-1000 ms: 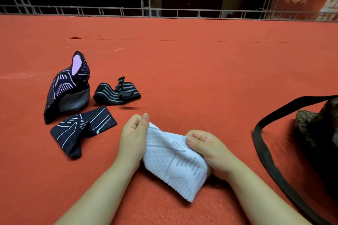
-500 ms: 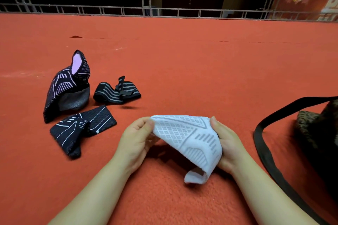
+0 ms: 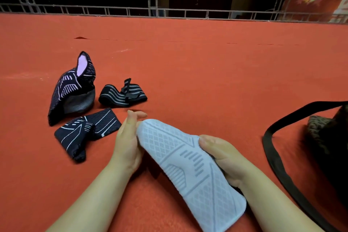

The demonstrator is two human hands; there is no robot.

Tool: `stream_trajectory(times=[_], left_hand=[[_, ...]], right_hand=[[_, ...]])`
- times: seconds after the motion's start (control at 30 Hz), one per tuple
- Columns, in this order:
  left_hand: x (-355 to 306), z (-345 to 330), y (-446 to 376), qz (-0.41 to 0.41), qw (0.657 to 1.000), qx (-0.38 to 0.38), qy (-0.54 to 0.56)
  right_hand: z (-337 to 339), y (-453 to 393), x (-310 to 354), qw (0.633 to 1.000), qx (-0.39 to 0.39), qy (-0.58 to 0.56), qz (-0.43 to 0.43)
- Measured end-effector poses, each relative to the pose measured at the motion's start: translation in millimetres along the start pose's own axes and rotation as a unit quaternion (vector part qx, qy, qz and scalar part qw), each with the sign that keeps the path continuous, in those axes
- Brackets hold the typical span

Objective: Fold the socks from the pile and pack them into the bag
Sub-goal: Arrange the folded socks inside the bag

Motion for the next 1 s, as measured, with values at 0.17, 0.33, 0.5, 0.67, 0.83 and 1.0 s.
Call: stream_trajectory(times=[0.17, 0.33, 0.5, 0.67, 0.83, 1.0], left_hand=[[20, -5, 3, 0.059, 0.984, 0.0, -0.165], [33, -26, 14, 0.185, 0.958, 0.136, -0.172], [35, -29, 15, 0.134, 0.96, 0.158, -0.185], [30, -26, 17, 0.098, 0.968, 0.159, -0.167], [0, -28, -23, 0.022, 0.972, 0.123, -0.201], [-47, -34, -65, -0.049, 0.914, 0.179, -0.362]], right_hand=[[10, -6, 2, 0.986, -0.101, -0.072, 0.112], [11, -6, 9, 0.975, -0.11, -0.073, 0.18], [15, -2, 8, 0.96, -0.223, 0.053, 0.159], [14, 7, 11, 0.972, -0.185, 0.09, 0.115], [28, -8, 52, 0.945, -0.212, 0.205, 0.145], [33, -18, 103, 0.865, -0.206, 0.425, 0.17]])
Point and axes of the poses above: each hand's wrist, its own y-axis away from the middle knuckle, its own z-axis out of the back of the hand, x = y × z, the point moved 4 cm from there along -y, towards the middle knuckle, and after that the axes turned 14 degrees about x, right-handed, at the moved point
